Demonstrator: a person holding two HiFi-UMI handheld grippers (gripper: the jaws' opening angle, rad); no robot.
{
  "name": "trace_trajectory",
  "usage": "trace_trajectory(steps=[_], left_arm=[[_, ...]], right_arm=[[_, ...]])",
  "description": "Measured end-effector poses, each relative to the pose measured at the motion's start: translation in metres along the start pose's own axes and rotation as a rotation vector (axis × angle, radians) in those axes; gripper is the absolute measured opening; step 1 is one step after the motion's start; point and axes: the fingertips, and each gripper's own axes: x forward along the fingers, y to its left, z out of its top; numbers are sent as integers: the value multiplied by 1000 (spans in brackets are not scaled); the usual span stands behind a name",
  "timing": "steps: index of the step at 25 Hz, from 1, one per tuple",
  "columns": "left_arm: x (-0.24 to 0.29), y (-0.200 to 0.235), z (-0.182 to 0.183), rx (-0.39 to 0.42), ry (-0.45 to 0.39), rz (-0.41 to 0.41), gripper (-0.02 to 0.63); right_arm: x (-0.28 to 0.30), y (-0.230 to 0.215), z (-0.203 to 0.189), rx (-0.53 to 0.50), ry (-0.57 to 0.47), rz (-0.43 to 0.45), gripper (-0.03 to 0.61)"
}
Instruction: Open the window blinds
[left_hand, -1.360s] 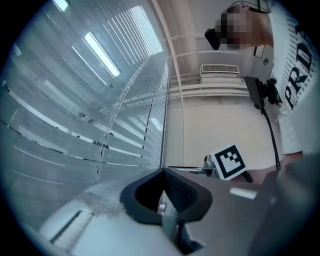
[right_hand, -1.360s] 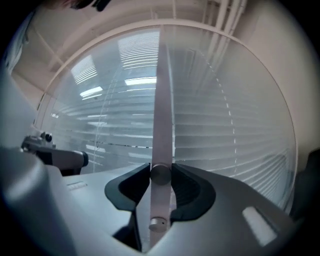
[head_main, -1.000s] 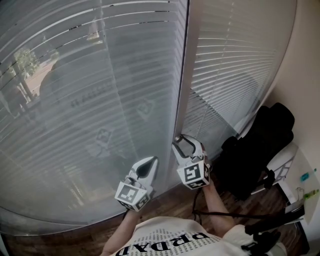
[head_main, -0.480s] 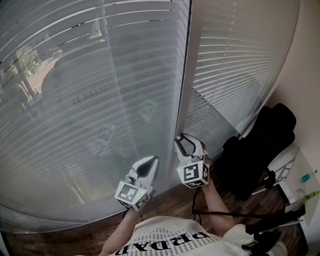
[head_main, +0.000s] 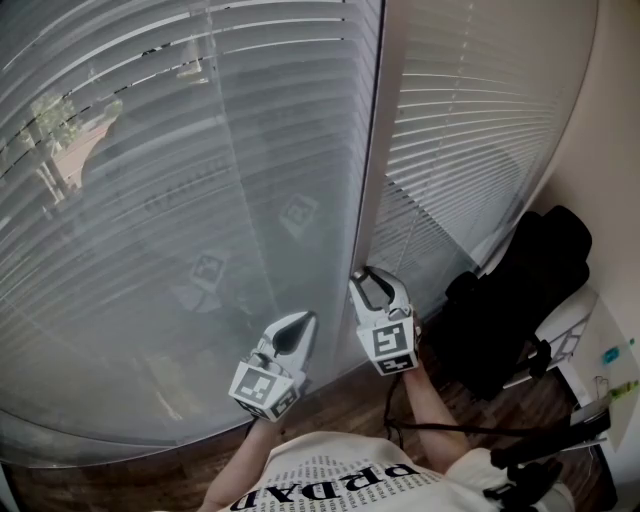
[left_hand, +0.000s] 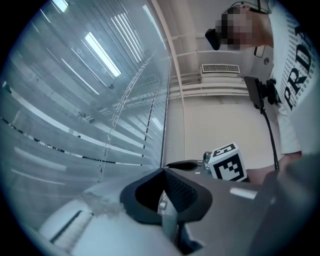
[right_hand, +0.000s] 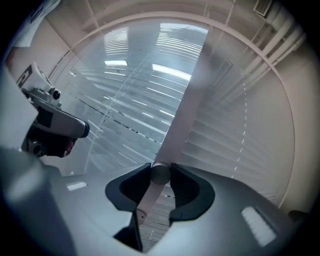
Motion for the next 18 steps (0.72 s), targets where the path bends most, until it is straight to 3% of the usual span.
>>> trace_trajectory(steps=[10, 18], left_arm=[[-2, 1, -1, 3, -4, -12, -8], [-3, 2, -5, 4, -9, -25, -8]], right_arm=[[0, -5, -2, 192, -12, -4, 133], [1, -9, -5, 402, -28, 4, 132]])
